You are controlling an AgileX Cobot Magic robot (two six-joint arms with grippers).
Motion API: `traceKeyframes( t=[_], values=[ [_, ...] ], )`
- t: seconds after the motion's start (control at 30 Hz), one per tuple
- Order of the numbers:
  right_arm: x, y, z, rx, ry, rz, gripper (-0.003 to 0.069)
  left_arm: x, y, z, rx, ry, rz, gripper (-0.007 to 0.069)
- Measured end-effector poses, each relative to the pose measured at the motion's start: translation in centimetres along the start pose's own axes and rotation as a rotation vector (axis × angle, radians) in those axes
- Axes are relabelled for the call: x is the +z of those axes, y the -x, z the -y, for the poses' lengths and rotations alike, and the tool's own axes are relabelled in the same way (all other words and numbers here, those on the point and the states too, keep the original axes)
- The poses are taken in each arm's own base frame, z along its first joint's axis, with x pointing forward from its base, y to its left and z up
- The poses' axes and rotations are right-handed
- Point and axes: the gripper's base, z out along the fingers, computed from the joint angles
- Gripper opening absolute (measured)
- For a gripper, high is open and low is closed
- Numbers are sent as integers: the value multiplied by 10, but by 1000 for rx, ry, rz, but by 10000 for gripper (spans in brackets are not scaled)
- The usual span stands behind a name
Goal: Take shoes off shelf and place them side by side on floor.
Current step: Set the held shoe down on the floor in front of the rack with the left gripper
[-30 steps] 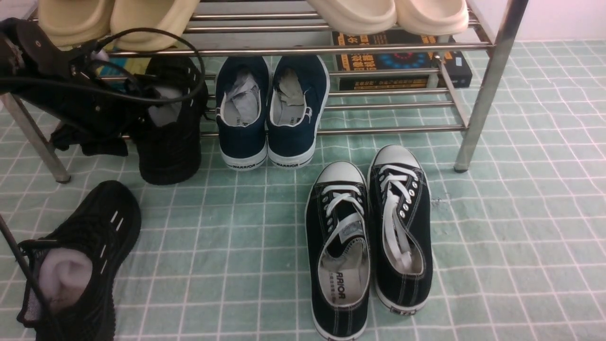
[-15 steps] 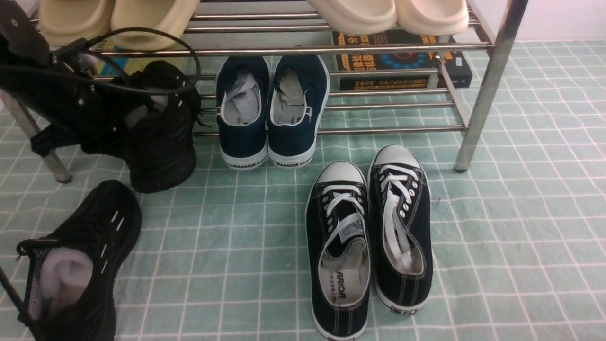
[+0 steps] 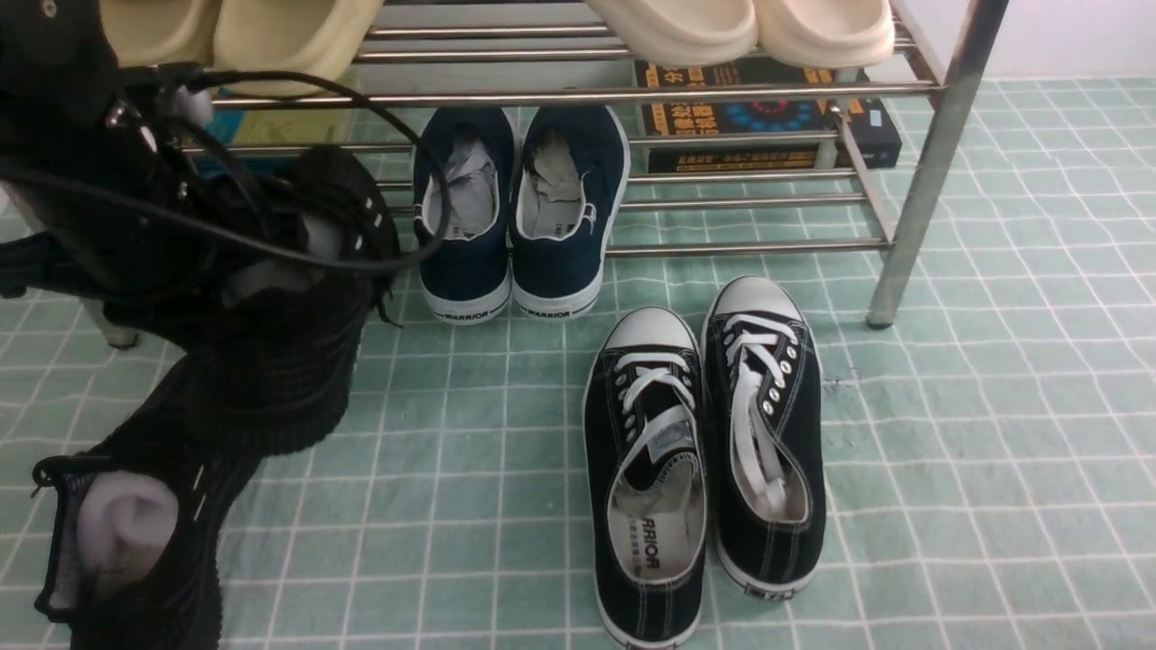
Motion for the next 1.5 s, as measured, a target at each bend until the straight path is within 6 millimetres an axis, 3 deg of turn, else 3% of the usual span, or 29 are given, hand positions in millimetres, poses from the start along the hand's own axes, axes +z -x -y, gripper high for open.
traceKeyframes(
  t=[0.23, 0.53, 0.87, 1.33, 1.5],
  values=[
    [0, 0, 0, 0, 0, 0, 238, -3, -31, -4, 22, 27, -1, 22],
    [0, 0, 0, 0, 0, 0, 238, 46, -72, -4, -59, -61, -12, 23],
    [0, 0, 0, 0, 0, 0, 238, 70, -84, -5, -180, -105, 70, 23],
    [0, 0, 0, 0, 0, 0, 238, 72, -84, -6, -140, -89, 92, 43],
    [0, 0, 0, 0, 0, 0, 238, 72, -84, -7, -127, -87, 88, 87]
  ],
)
